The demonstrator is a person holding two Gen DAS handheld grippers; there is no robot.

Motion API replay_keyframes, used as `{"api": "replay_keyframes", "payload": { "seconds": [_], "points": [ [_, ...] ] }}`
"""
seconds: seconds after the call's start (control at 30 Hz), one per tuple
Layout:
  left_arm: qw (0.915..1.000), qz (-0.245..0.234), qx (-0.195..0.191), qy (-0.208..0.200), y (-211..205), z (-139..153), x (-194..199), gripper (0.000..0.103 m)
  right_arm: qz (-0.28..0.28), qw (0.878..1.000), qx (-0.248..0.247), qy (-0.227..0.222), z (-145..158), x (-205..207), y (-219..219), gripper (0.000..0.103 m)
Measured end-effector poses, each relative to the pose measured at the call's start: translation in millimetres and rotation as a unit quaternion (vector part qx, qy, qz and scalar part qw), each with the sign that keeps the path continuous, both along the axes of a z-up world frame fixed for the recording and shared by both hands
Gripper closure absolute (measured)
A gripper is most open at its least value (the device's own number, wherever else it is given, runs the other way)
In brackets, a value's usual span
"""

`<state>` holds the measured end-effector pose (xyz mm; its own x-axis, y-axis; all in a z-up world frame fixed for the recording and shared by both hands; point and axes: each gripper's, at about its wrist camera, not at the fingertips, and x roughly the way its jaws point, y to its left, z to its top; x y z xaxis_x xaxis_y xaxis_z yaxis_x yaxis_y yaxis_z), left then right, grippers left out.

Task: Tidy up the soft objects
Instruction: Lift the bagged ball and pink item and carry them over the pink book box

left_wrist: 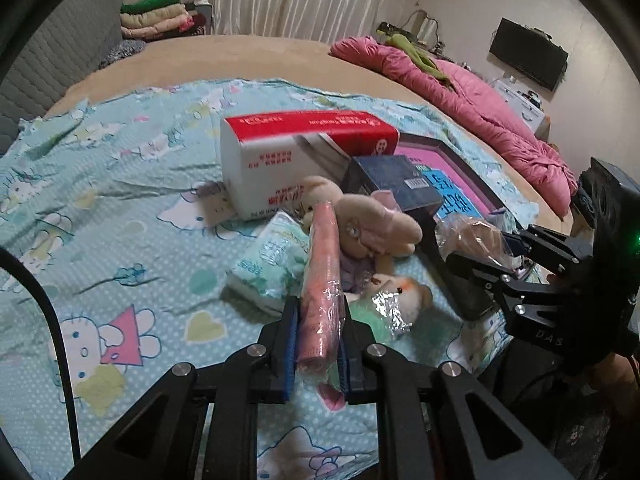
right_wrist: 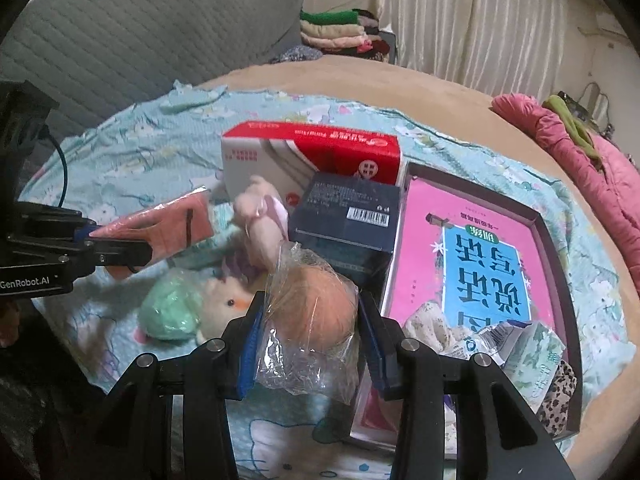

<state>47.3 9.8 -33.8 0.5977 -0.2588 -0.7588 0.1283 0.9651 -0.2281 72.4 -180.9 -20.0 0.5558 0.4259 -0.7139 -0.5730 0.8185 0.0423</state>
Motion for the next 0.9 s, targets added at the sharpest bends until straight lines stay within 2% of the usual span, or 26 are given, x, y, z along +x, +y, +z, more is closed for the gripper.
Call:
{"api": "replay_keyframes", "payload": {
  "seconds": [0.2,0.4,0.67,0.9],
  "points": [
    [0.9998,0.014,-0.002,-0.01,2,14,-8,0.086,-0.01,1.0,0.027,-0.01,11,-5,-8,0.058],
    [0.9998,0.009,0.003,-0.019,-14,32,-8,0.086,-0.027,0.998,0.06,-0.014,20,-4,-22,0.058],
    [0.9994,0.003,0.013,-0.031,-36,55,-3,0.086,-0.076,0.991,0.106,-0.017,32,0,-59,0.058],
    [0.9988,-0.017,0.018,-0.043,-65,74,4,0.086,-0.13,0.98,0.149,-0.016,40,4,-98,0.058]
  ]
}}
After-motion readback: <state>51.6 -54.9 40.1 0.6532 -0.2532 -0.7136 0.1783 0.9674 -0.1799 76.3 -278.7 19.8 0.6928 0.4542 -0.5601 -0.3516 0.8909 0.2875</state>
